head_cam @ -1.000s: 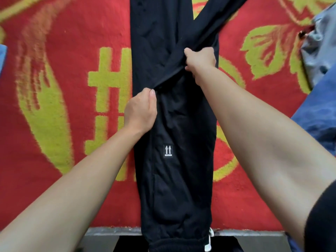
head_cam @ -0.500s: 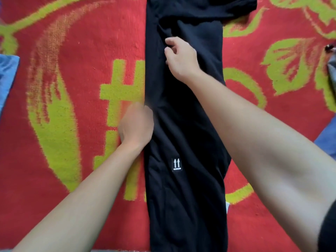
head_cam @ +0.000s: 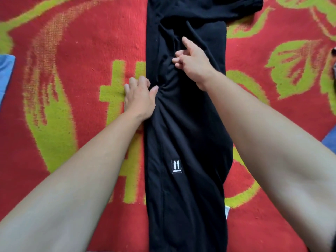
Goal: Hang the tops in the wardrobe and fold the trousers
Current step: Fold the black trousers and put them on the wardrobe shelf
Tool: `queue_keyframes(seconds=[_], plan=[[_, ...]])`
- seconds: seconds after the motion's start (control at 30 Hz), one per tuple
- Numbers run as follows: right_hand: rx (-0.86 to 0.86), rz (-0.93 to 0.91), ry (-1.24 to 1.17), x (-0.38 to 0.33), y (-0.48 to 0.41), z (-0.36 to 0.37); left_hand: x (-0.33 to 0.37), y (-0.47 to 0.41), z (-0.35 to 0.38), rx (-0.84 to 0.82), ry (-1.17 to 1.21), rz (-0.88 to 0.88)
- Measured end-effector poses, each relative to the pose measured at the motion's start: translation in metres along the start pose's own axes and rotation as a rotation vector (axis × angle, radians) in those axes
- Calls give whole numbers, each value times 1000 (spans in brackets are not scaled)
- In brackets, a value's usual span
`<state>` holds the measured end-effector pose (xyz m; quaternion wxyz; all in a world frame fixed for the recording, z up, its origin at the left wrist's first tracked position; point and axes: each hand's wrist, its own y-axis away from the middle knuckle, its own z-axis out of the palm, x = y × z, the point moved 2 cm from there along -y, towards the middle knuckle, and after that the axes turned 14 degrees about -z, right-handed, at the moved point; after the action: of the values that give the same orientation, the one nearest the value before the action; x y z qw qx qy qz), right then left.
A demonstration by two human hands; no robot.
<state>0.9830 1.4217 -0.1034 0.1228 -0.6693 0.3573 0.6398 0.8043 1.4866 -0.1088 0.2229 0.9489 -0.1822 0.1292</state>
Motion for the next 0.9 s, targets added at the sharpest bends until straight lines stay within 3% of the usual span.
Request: queue_keyframes(seconds=[0.1,0.2,0.27,0.33,0.4,0.47,0.53,0.6,0.73,0.83,0.9], plan=[[88,-44,15,-11,35,3,-6,2,-11,-65,108,0],[390,-211,323,-5,123,-2,-23,44,-15,-31,249,-75],[568,-143,433,9,198,-8,-46,100,-7,-24,202,-112],[630,56,518,32,269,-12,-73,165,5,-87,118,-148],[602,288,595,57,335,-13,-98,226,18,-218,39,-224],[447,483,597,82,394,-10,-115,276,29,-338,-4,-268],[201,543,648,97,446,1,-126,314,35,-396,-37,-196],[82,523,664,103,480,11,-133,338,34,-422,-35,-155],[179,588,385,90,517,21,-154,365,18,-628,173,-361],[232,595,224,68,541,27,-174,384,-8,-618,280,-435],[307,642,-5,57,557,34,-185,399,-21,-632,407,-492]])
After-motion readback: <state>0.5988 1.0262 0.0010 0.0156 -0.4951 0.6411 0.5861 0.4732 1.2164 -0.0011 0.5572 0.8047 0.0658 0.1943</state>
